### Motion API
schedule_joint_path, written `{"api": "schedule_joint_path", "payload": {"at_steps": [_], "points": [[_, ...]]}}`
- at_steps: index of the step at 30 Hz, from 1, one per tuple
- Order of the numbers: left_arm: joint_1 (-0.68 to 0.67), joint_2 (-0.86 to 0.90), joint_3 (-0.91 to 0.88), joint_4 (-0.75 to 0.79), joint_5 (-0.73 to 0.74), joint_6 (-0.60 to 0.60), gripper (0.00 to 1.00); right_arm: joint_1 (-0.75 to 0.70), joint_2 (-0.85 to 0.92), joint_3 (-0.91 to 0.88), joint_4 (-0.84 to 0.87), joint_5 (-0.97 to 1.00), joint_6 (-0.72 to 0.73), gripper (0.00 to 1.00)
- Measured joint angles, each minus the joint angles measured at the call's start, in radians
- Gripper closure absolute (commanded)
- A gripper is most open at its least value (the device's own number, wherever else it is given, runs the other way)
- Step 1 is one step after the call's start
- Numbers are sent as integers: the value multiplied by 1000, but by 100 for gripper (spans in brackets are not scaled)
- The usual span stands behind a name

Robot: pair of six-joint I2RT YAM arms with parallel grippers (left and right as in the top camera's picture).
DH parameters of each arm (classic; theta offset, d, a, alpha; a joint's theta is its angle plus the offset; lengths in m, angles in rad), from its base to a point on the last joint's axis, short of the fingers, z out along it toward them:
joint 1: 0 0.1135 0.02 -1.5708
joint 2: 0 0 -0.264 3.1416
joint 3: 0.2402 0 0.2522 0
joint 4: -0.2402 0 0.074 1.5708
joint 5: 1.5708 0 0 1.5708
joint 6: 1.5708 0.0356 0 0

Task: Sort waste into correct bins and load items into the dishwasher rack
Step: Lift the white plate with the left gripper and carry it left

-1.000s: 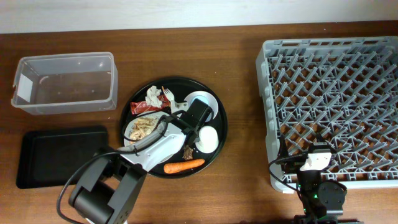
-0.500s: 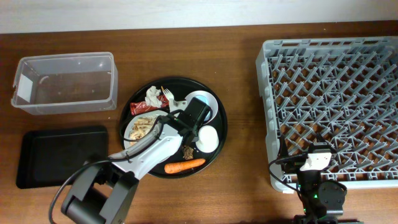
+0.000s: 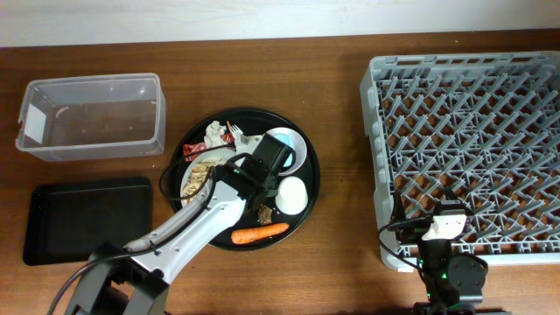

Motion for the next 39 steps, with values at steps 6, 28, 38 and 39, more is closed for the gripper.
{"api": "schedule_joint_path", "payload": {"at_steps": [6, 28, 38, 39], "points": [[0, -1, 0, -8, 4, 13, 99, 0, 0, 0, 0, 0, 0, 1], [-14, -1, 68, -118, -44, 146, 99, 0, 0, 0, 0, 0, 0, 1], [-58, -1, 126, -219, -88, 149, 99, 0, 0, 0, 0, 0, 0, 1], [-59, -1, 133, -235, -98, 145, 99, 0, 0, 0, 0, 0, 0, 1]]}}
